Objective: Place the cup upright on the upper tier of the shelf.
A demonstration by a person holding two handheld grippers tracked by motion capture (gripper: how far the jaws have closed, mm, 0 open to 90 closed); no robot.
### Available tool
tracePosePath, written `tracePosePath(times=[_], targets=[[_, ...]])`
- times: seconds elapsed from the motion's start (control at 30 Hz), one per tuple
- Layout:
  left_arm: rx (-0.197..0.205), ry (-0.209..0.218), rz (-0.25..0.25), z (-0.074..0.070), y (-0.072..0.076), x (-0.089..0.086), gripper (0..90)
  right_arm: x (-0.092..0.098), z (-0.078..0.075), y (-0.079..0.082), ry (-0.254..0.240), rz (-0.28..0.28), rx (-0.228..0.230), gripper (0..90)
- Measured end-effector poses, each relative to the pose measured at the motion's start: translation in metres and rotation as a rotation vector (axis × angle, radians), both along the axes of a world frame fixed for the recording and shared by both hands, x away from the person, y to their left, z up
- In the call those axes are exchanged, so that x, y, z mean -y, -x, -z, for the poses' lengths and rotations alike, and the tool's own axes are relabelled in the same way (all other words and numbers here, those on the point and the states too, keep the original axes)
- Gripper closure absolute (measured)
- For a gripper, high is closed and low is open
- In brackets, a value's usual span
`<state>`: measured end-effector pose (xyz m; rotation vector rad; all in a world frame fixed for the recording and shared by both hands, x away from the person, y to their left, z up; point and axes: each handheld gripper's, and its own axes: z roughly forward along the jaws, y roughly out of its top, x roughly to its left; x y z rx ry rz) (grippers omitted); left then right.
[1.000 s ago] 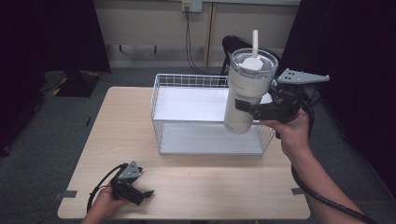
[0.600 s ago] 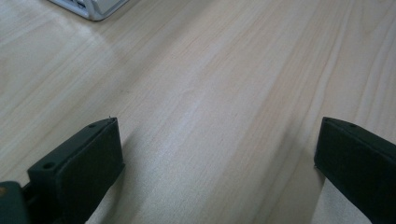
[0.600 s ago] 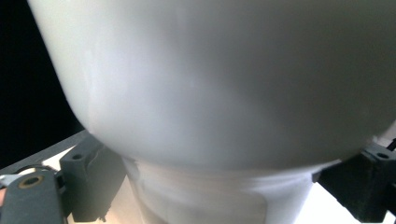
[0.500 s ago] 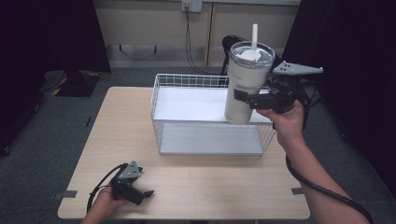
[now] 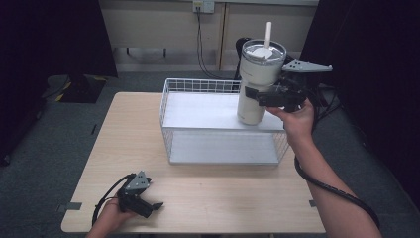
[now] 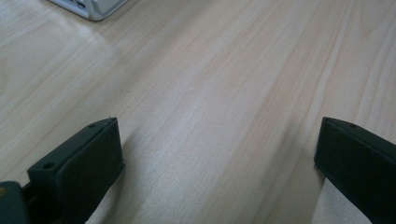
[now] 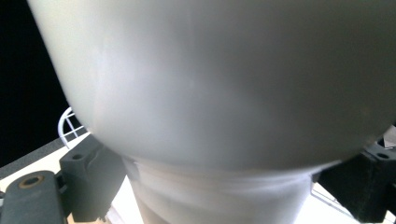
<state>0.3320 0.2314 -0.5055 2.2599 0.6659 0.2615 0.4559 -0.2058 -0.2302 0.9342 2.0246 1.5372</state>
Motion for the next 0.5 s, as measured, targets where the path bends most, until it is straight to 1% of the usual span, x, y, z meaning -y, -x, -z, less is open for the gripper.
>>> tracePosePath(times=[0.07,0.2,0.33,0.37,0.4,0.5], targets=[[0.001,-0.001,0.000,0.000,0.000,0.000,0.5,-0.002,0.002,-0.006,0.004,0.012,0.003,10.1],[0.000,0.000,0.000,0.000,0.000,0.000,0.5,-0.006,0.005,-0.012,0.011,0.020,-0.002,10.1],[0.001,0.000,0.000,0.000,0.000,0.000,0.4,-0.008,0.007,-0.014,0.019,0.031,0.002,10.1],[0.001,0.000,0.000,0.000,0.000,0.000,0.5,-0.009,0.008,-0.015,0.019,0.040,0.010,10.1],[0.000,0.000,0.000,0.000,0.000,0.000,0.5,-0.009,0.010,-0.018,0.009,0.037,-0.002,10.1],[0.001,0.000,0.000,0.000,0.000,0.000,0.5,-0.010,0.012,-0.020,0.000,0.045,-0.005,10.1]])
